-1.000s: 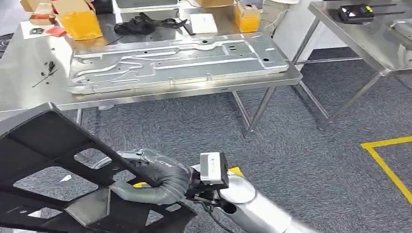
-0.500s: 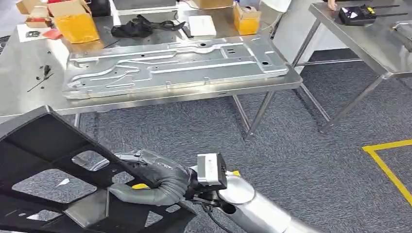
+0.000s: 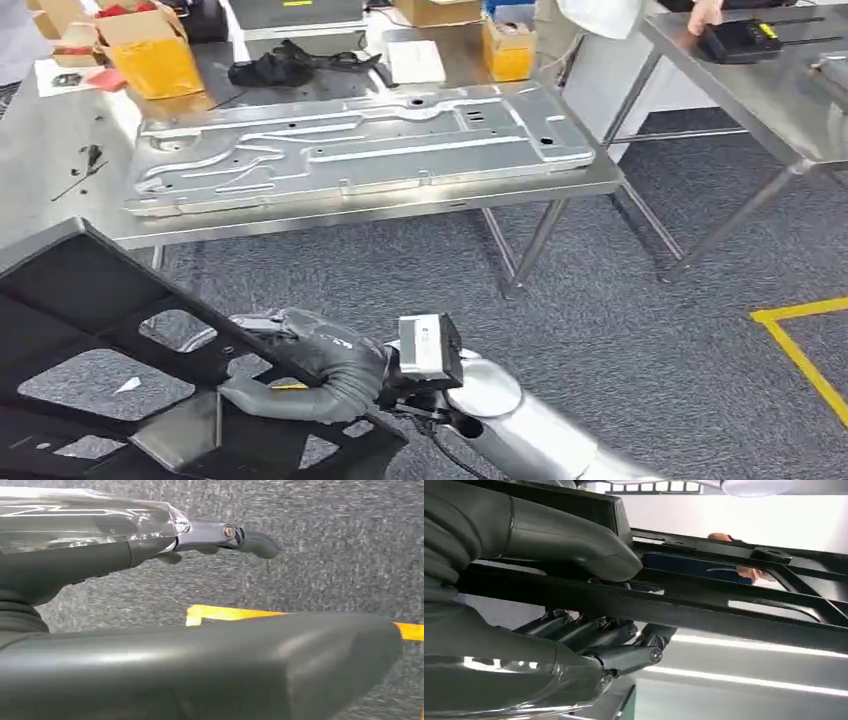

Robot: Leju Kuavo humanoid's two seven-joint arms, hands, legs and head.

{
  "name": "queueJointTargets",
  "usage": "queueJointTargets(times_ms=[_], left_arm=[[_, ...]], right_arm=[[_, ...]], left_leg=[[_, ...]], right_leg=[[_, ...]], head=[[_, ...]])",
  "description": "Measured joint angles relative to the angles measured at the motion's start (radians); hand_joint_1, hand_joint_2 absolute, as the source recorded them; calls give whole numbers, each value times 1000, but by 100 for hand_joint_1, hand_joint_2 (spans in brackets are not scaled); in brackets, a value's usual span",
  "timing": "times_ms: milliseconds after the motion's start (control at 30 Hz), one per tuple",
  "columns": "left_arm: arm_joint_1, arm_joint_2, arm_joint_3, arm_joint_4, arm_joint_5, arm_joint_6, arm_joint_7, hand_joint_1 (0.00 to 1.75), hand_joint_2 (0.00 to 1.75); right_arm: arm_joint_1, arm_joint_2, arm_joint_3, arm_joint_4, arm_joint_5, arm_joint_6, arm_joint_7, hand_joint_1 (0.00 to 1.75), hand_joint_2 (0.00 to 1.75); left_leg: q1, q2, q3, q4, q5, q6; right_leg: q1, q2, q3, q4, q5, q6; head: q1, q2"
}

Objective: Take the parts from the cabinet and place them on the table.

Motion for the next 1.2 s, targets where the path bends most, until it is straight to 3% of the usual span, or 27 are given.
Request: queueJointTargets(times_ms=[67,100,133,200,233,267,300,333,400,533,567,600,633,733,767,800,833,900,967,1000,1067,1100,1133,1200], left_arm=[[5,0,0,0,-2,0,0,0,175],[8,0,0,0,-2,0,0,0,175],[7,0,0,0,-2,0,0,0,175],[5,0,1,0,-3,0,-1,0,175],[5,0,1,0,-3,0,-1,0,175],[5,0,1,0,-3,0,-1,0,175],[7,0,1,0,-5,0,-1,0,175],[7,0,1,0,-6,0,-2,0,175],[5,0,1,0,-9,0,-2,0,175],[6,2,1,0,-14,0,-5,0,175],[5,2,1,0,-17,0,-5,0,175],[3,3,1,0,-20,0,-5,0,175],[2,3,1,0,-21,-1,-5,0,175],[5,6,1,0,-22,-1,-5,0,175],[6,7,1,0,-23,-1,-6,0,175],[7,7,1,0,-25,-2,-6,0,175],[6,8,1,0,-26,-5,-6,0,175],[4,12,1,0,-28,-6,-8,0,175],[1,13,1,0,-38,-8,-10,0,175],[-1,14,1,0,-43,-8,-10,0,175],[1,15,1,0,-45,-10,-15,0,175],[0,14,0,0,-47,-11,-15,0,175],[-2,17,0,0,-51,-13,-16,0,175],[-7,19,-1,0,-58,-16,-16,0,175]], right_arm=[[-3,0,3,1,-7,0,1,175,175],[-3,0,3,1,-11,2,3,175,175],[-4,0,3,1,-13,2,4,175,175],[-3,-1,3,5,-16,2,4,175,175],[-1,-2,4,7,-17,2,6,175,175],[-1,-4,5,10,-18,3,6,175,175],[-1,-4,5,11,-18,2,8,175,175],[-1,-4,6,11,-18,2,8,175,175],[-4,-4,6,11,-18,2,8,175,175],[-4,-3,7,11,-18,2,10,175,175],[-5,-2,7,10,-18,2,10,175,175],[-6,2,7,7,-19,2,10,175,175],[-10,4,7,6,-20,2,9,175,175],[-17,11,5,3,-21,-12,6,175,175],[-17,15,2,3,-22,-21,7,175,175],[-20,18,-4,3,-24,-30,10,175,175],[-28,23,-9,3,-25,-37,15,175,175],[-47,41,-25,4,-29,-48,17,175,175],[-73,55,-40,5,-32,-56,19,175,175],[-83,63,-48,5,-34,-63,24,175,175],[-103,84,-66,5,-39,-74,36,175,175],[-117,93,-76,5,-39,-79,40,175,175],[-132,101,-85,5,-40,-84,43,175,175],[-157,112,-102,7,-40,-87,48,175,175]], left_leg=[[4,-12,3,-2,-3,9],[7,-14,8,-5,-4,13],[9,-16,12,-6,-7,18],[11,-20,16,-6,-12,24],[11,-22,18,-6,-14,24],[11,-23,21,-6,-17,23],[11,-26,27,-6,-21,21],[11,-29,34,-6,-27,19],[11,-34,53,-7,-39,13],[11,-34,54,-16,-44,-8],[10,-34,59,-22,-44,-14],[13,-34,64,-23,-53,-18],[12,-34,56,5,-68,-19],[12,-34,-61,223,-158,-26],[12,-34,-95,273,-163,-28],[13,-34,-105,275,-143,-29],[14,-34,-92,225,-97,-30],[17,-33,-24,56,11,-30],[13,-34,0,-2,10,-24],[11,-34,-4,2,5,-15],[8,-36,-4,1,2,-7],[16,-36,3,-5,2,0],[17,-36,9,-7,0,5],[17,-36,15,-7,-5,13]], right_leg=[[0,-9,6,-3,-9,10],[-3,0,6,9,-20,19],[-5,6,-14,52,-42,26],[-12,7,-98,207,-108,36],[-15,7,-146,285,-128,38],[-17,7,-176,321,-125,39],[-18,7,-182,306,-96,39],[-18,7,-161,242,-43,37],[-16,10,-94,64,69,25],[-6,16,-75,22,47,8],[-8,17,-72,15,48,4],[-18,16,-59,-1,52,-3],[-16,16,-50,-7,51,-7],[-14,15,-42,-7,44,-20],[-13,16,-40,-7,41,-21],[-13,18,-35,-7,37,-21],[-13,20,-29,-6,32,-19],[-14,22,-11,-3,19,-13],[-4,24,-14,9,8,-1],[-6,24,-17,5,10,4],[-7,22,-13,0,8,10],[-7,22,-12,2,-2,17],[-8,21,-17,25,-15,24],[-15,20,-87,162,-76,34]], head=[[-1,0],[0,0],[0,0],[1,0],[1,0],[1,0],[1,0],[1,0],[1,0],[0,0],[0,0],[-1,0],[-2,0],[-3,0],[-3,0],[-3,0],[-3,0],[-3,0],[-5,0],[-6,0],[-4,0],[-4,0],[-2,0],[-1,0]])
